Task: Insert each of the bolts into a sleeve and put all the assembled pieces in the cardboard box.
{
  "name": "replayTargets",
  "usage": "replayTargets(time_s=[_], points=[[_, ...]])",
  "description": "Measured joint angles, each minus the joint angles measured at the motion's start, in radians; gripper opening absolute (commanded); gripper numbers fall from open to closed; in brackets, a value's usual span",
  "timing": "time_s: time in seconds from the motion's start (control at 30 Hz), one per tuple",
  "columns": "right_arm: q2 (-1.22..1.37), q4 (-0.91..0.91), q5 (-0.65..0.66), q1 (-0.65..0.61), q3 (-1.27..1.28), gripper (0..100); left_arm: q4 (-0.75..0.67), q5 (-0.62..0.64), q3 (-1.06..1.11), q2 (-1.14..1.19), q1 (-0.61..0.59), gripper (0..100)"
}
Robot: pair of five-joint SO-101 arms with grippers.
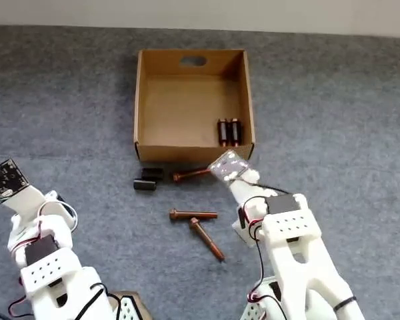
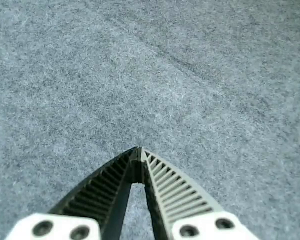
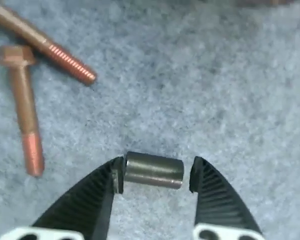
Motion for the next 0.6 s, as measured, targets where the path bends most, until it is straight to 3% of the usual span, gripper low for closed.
replayTargets(time_s=[0.2, 0.33, 0.43, 0.6], points=[[0.0, 0.087, 0.442, 0.037, -0.006, 19.9, 0.0, 0.0, 0.0, 0.0, 0.0, 1], [0.0, 0.124, 0.654, 0.051, -0.006, 19.9, 0.0, 0.0, 0.0, 0.0, 0.0, 1], [0.0, 0.107, 0.743, 0.051, -0.006, 19.9, 0.0, 0.0, 0.0, 0.0, 0.0, 1], [0.0, -0.043, 0.766, 0.051, 0.028, 19.8, 0.0, 0.0, 0.0, 0.0, 0.0, 1]])
